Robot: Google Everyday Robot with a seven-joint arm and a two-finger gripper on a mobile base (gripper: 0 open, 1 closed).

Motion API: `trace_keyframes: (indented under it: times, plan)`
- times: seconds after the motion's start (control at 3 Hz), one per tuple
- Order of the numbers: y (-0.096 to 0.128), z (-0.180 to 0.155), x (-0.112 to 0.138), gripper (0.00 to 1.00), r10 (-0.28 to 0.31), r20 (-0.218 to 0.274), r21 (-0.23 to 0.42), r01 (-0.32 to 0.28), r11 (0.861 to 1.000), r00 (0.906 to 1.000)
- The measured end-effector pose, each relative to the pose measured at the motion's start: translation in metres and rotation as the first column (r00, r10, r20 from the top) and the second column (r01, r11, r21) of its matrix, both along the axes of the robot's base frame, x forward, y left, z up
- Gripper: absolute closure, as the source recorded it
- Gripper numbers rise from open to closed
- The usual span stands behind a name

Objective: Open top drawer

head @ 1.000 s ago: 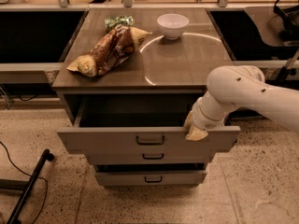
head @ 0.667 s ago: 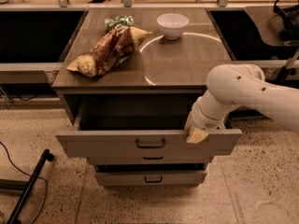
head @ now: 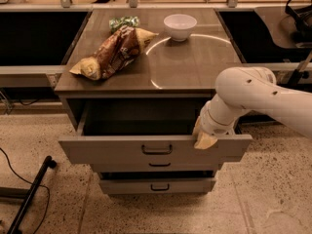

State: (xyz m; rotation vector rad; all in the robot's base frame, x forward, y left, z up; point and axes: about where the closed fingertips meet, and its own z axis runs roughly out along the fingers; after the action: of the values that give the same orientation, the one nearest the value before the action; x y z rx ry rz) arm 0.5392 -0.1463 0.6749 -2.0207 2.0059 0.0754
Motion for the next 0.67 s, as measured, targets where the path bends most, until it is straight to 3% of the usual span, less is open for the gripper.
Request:
trace_keyframes:
  times: [0.67]
  plan:
    - [0.0000,0.0000,0.0000,0.00,0.000,0.000,0.000,0.000,1.000,1.0000]
